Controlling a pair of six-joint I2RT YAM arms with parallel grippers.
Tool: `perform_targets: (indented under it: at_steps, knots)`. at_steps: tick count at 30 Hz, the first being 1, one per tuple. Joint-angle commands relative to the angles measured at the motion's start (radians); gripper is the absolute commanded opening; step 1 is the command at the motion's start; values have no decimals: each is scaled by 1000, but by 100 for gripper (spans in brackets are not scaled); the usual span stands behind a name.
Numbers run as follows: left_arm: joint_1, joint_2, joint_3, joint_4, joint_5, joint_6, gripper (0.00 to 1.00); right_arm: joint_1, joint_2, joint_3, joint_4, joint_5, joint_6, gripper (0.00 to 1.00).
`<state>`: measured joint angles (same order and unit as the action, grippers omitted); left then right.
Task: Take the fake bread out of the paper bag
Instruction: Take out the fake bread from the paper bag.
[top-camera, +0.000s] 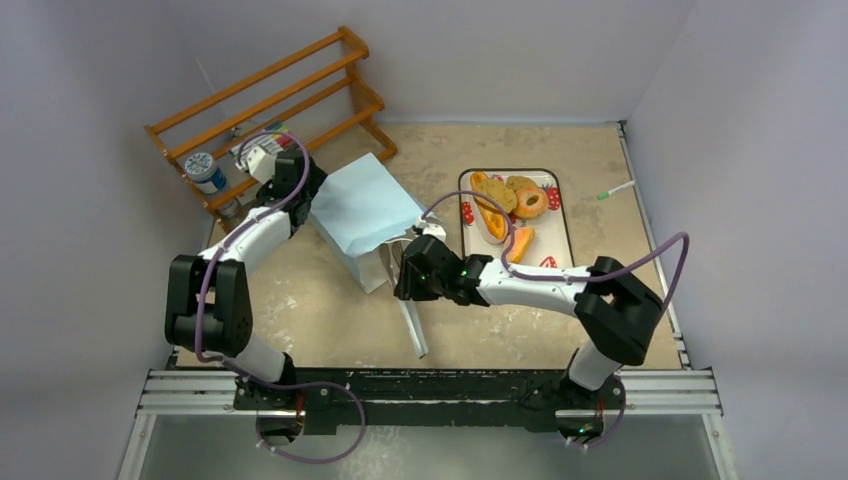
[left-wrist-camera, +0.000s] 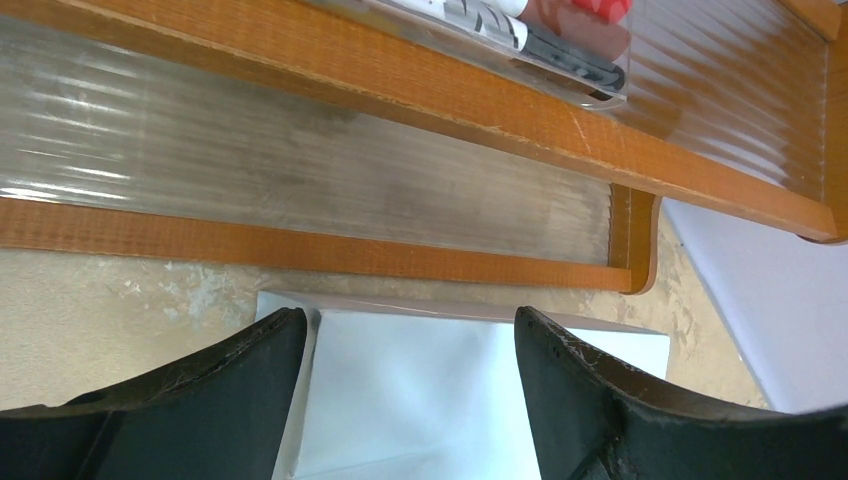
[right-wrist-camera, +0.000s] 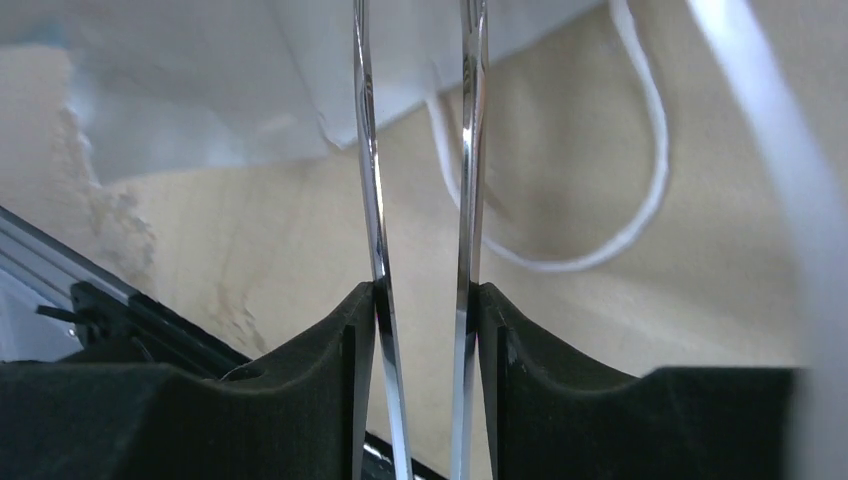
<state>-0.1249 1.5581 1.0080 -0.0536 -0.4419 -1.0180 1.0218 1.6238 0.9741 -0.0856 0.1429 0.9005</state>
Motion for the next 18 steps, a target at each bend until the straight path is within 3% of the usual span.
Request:
perform_targets:
  at_steps: [1, 10, 18]
  knots:
    - [6, 7, 43, 10, -3, 63, 76, -2, 40, 93, 108, 65, -39, 42]
    - [7, 38, 37, 27, 19, 79, 76, -37, 247, 245, 190, 68, -63, 44]
    - [7, 61, 47, 16, 26, 93, 75, -144, 306, 270, 270, -1, -24, 45]
